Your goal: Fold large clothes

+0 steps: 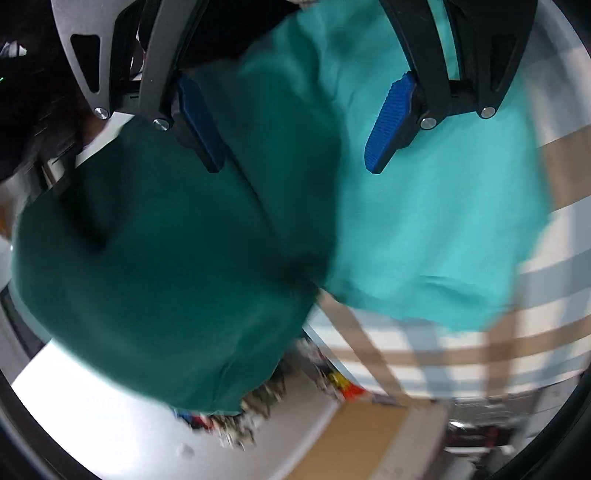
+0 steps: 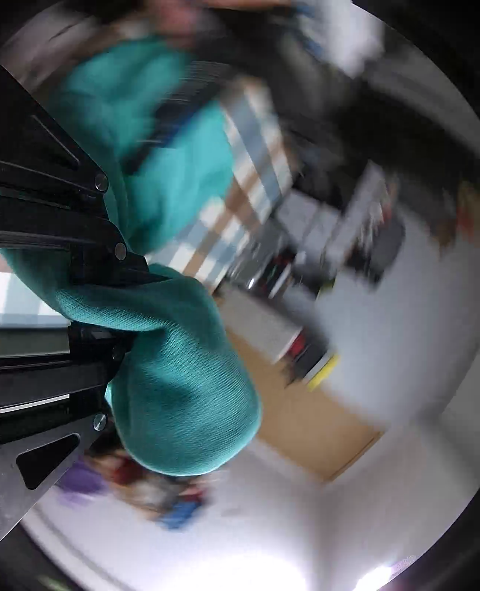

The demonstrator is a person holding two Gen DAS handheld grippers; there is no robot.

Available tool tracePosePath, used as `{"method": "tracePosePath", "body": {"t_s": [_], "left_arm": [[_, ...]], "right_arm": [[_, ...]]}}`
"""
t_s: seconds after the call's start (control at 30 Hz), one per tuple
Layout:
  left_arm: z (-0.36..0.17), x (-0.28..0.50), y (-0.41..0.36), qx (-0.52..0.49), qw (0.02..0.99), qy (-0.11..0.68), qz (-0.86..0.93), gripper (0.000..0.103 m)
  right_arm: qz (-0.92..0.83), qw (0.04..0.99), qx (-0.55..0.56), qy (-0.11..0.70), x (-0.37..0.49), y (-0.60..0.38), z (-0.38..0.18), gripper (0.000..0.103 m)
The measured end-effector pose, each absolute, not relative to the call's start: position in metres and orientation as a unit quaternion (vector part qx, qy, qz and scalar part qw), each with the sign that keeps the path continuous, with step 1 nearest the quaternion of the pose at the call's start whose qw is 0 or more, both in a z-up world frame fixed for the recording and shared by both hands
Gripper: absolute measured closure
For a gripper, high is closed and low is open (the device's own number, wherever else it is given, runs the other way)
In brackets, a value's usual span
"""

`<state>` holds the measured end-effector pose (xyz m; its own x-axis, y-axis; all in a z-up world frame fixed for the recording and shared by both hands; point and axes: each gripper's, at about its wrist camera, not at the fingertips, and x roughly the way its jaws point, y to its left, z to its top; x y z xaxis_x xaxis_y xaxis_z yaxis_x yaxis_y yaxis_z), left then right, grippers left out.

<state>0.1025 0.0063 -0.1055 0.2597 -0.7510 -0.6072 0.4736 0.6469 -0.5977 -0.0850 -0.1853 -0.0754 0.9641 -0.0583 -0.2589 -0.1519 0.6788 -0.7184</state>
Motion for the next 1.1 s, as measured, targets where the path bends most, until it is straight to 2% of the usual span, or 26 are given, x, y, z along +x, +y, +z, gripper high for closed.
{"method": "tracePosePath", "body": {"t_s": [0.07, 0.2, 0.43, 0.67, 0.7, 0.73, 0.87, 0.93, 1.1], "left_arm": [[-0.106, 0.101, 0.055, -0.184, 0.777, 0.468, -0.378, 0.029], [-0.119, 0.093, 0.120, -0.212, 0.788, 0.474, -0.332, 0.029], [-0.125, 0.072, 0.171, -0.255, 0.792, 0.460, -0.309, 0.029], [-0.070, 0.055, 0.167, -0.308, 0.777, 0.377, -0.399, 0.028], [-0.061, 0.058, 0.162, -0.304, 0.773, 0.373, -0.414, 0.022], [-0.052, 0.061, 0.153, -0.285, 0.770, 0.379, -0.427, 0.019], [-0.047, 0.058, 0.084, -0.141, 0.762, 0.454, -0.440, 0.018], [-0.065, 0.055, 0.066, -0.116, 0.746, 0.491, -0.434, 0.018], [-0.097, 0.064, 0.071, -0.136, 0.730, 0.520, -0.423, 0.018]], "right_arm": [[0.064, 0.880, -0.454, 0.128, -0.096, -0.148, -0.103, 0.092], [0.113, 0.856, -0.485, 0.139, -0.101, -0.098, -0.138, 0.091], [0.165, 0.811, -0.529, 0.189, -0.097, -0.037, -0.187, 0.090], [0.208, 0.802, -0.523, 0.199, -0.101, -0.031, -0.199, 0.089], [0.215, 0.809, -0.509, 0.203, -0.110, -0.031, -0.200, 0.089], [0.223, 0.818, -0.487, 0.209, -0.106, -0.034, -0.196, 0.088], [0.253, 0.856, -0.386, 0.232, -0.094, -0.056, -0.176, 0.088], [0.268, 0.865, -0.351, 0.237, -0.089, -0.066, -0.172, 0.088], [0.279, 0.867, -0.337, 0.239, -0.089, -0.069, -0.172, 0.085]]}}
